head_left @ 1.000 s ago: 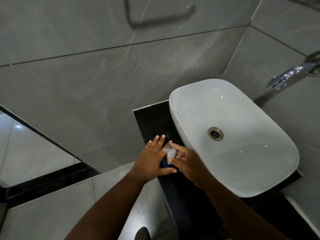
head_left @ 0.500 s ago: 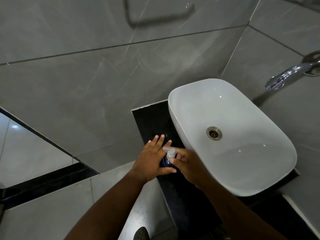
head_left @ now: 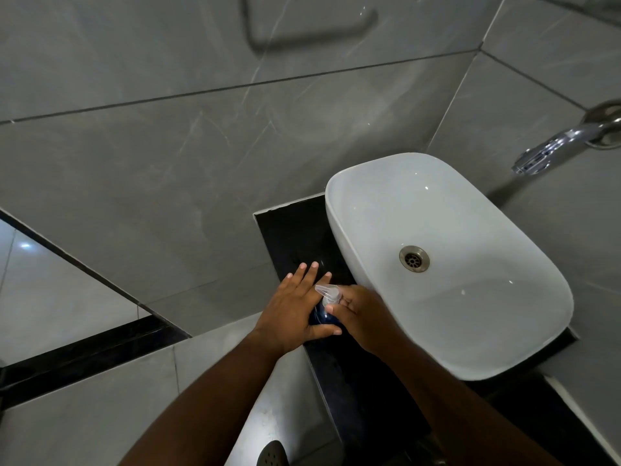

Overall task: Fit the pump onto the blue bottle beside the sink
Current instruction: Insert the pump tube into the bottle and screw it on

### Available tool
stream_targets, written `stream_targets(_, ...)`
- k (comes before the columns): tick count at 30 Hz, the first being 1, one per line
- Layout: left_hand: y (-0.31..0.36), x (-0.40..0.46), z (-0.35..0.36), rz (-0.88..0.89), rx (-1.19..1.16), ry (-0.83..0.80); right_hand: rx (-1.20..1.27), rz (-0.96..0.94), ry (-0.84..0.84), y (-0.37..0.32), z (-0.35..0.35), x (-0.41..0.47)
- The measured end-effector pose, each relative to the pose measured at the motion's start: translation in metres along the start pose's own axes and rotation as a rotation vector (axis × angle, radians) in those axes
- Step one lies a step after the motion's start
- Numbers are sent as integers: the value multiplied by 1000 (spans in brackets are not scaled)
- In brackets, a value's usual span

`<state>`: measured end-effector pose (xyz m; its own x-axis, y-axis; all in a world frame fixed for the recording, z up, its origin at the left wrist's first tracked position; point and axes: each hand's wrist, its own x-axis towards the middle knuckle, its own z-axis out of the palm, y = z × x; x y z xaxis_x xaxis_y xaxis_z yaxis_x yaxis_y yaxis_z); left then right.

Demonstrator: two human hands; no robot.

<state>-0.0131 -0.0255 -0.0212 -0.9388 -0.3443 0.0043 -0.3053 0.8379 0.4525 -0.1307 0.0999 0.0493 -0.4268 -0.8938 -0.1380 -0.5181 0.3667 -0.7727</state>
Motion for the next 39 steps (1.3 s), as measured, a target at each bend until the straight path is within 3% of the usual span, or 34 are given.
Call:
stream_targets(3,-2,0,2,9,-8,3,19,40,-59,0,1,4)
stream_targets(10,-7,3,1,52,3,10,-125,-1,136,3,11,2)
stream_targets(14,-8,4,-2,61,15,4,-112,3,133,3,15,1)
stream_targets(19,-7,3,0,55,14,5,-222,-142,163,-12,-4,-2)
stream_targets(21,-8,4,0,58,10,1,-317,-96,52,-15,-12,5)
stream_targets(24,-8,5,1,49,13,0,-410,17,-297,-21,-20,14)
stream_targets(25,-8,4,2,41,14,1,-437,1,-310,-22,-23,14)
stream_targets(28,-6,4,3,22,-1,1,-346,-68,-125,-24,-24,10)
stream_targets(33,-4,3,0,19,-14,-5,-227,-22,4,-10,-8,1)
stream_targets(39,-4,2,2,23,-46,24,-196,-35,40,2,1,9)
